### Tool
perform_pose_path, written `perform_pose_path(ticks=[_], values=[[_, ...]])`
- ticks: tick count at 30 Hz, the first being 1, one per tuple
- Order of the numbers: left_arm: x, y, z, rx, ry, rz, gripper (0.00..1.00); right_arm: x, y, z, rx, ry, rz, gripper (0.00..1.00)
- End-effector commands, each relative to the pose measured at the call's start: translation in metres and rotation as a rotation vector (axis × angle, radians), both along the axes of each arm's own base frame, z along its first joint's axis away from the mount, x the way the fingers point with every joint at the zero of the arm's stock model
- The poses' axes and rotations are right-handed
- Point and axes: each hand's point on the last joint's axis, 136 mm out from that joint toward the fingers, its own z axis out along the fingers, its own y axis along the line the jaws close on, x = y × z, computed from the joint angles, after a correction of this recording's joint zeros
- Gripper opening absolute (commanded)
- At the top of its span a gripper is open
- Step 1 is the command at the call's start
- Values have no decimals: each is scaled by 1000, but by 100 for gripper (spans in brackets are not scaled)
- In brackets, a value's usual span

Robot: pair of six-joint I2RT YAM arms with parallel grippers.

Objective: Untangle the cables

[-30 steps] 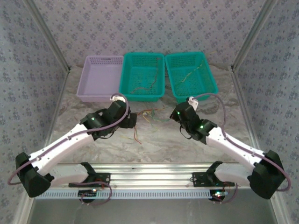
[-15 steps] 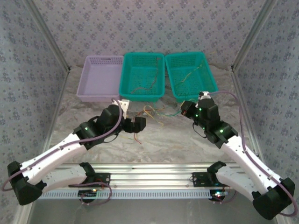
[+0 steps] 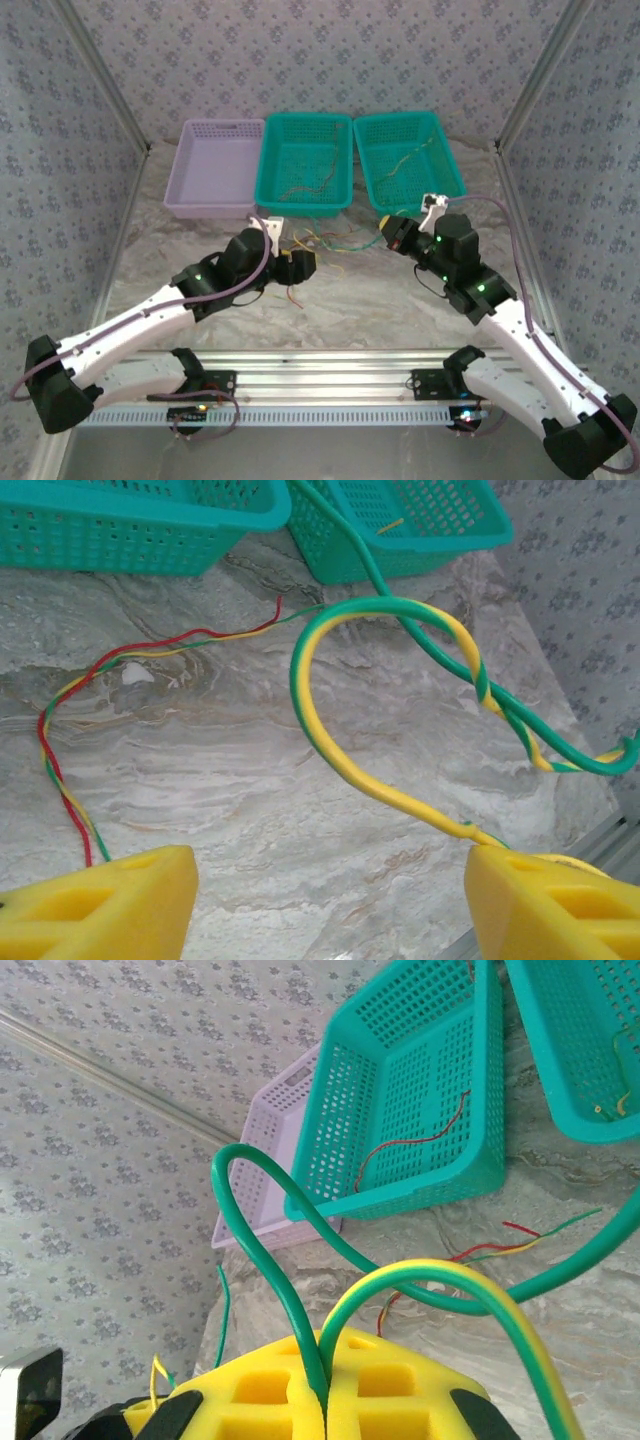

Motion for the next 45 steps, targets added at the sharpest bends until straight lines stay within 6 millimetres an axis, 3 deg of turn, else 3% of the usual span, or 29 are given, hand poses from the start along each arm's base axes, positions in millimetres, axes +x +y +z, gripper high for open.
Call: perform_pose_path(ticks=[1, 7, 10, 12, 15, 21, 33, 39, 45], values=[[-1, -8, 13, -85, -18, -5, 69, -4, 6, 5, 35, -14, 41, 0], [-7, -16, 23, -197, -21, -35, 65, -5, 19, -2, 55, 8, 97, 0], [-11, -18, 30, -260, -21, -51, 71, -3, 11, -10, 37, 28, 51, 0], [-15, -13, 35, -281, -23, -46, 82, -2, 1, -16, 18, 39, 6, 0], [-18, -2, 38, -309, -28, -15, 84, 2, -10, -17, 57, 34, -46, 0], [-17, -1, 37, -364, -17, 8, 75, 2, 16, -10, 109, 24, 53, 0], [-11, 1, 32, -390, 0, 48, 49, -4, 19, 1, 141, -1, 67, 0], [-11, 2, 34, -409, -4, 53, 28, -6, 25, -3, 150, 11, 80, 0], [-11, 4, 34, -413, -7, 56, 20, -10, 36, -8, 150, 26, 116, 0]])
